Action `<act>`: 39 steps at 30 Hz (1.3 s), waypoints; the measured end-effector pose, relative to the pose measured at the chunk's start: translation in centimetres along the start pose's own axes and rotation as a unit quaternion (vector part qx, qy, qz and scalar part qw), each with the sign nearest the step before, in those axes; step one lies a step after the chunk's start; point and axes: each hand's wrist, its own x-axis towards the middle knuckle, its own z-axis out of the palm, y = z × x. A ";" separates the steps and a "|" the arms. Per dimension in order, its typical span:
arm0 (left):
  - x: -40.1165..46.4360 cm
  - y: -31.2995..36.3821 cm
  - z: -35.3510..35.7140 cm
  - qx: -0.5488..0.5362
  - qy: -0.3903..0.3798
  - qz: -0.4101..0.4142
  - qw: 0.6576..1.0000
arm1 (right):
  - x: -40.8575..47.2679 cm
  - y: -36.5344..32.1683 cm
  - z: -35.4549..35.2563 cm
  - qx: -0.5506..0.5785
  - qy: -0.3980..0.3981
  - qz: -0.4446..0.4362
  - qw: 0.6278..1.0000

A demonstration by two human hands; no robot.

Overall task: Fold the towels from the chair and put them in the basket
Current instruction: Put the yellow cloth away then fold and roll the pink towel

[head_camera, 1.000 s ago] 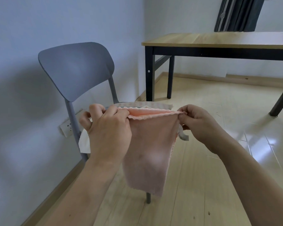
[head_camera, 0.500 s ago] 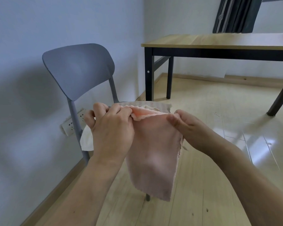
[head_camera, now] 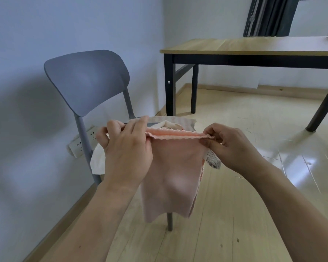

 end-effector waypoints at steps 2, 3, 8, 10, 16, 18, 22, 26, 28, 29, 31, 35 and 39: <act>0.0 -0.1 0.1 0.020 -0.018 0.001 1.000 | 0.0 -0.1 -0.1 -0.005 -0.016 -0.005 1.000; 0.0 -0.2 0.1 0.025 -0.022 0.001 0.999 | 0.0 -0.1 -0.2 -0.009 -0.020 -0.009 1.000; 0.2 -0.4 -0.1 0.076 -0.074 -0.009 0.994 | 0.0 -0.4 -0.8 -0.010 -0.050 -0.008 0.999; 0.6 0.0 -0.4 0.102 -0.111 -0.009 0.989 | 0.4 -0.7 -1.1 -0.016 -0.066 0.003 0.998; 7.6 -1.2 0.9 -0.033 -0.248 -0.016 0.968 | 6.0 -2.4 -2.5 -0.065 -0.011 0.016 0.998; 11.5 -2.2 1.7 -0.105 -0.279 -0.034 0.954 | 9.2 -3.1 -3.2 -0.068 0.020 0.020 0.997; 17.4 -2.9 0.9 -0.211 -0.219 -0.051 0.951 | 14.3 -5.1 -4.8 0.087 0.082 0.063 0.991; 19.2 -2.9 -2.0 -0.265 -0.097 -0.033 0.959 | 16.1 -8.2 -5.4 0.252 0.141 0.078 0.954; 18.7 -2.9 -3.5 -0.262 -0.059 0.001 0.963 | 15.8 -9.4 -5.6 0.298 0.154 0.069 0.940; 18.2 -3.0 -4.2 -0.260 -0.052 0.015 0.964 | 15.3 -9.8 -5.5 0.317 0.151 0.059 0.934; 16.5 -3.3 -5.1 -0.275 -0.064 0.029 0.959 | 13.7 -9.8 -5.3 0.346 0.131 0.039 0.928; 10.9 -3.8 -4.6 -0.336 -0.185 0.019 0.924 | 8.6 -7.2 -3.5 0.297 0.078 0.091 0.947; 3.9 -3.1 -1.9 -0.320 -0.418 0.025 0.850 | 3.3 -2.1 -0.3 0.216 -0.058 0.248 0.943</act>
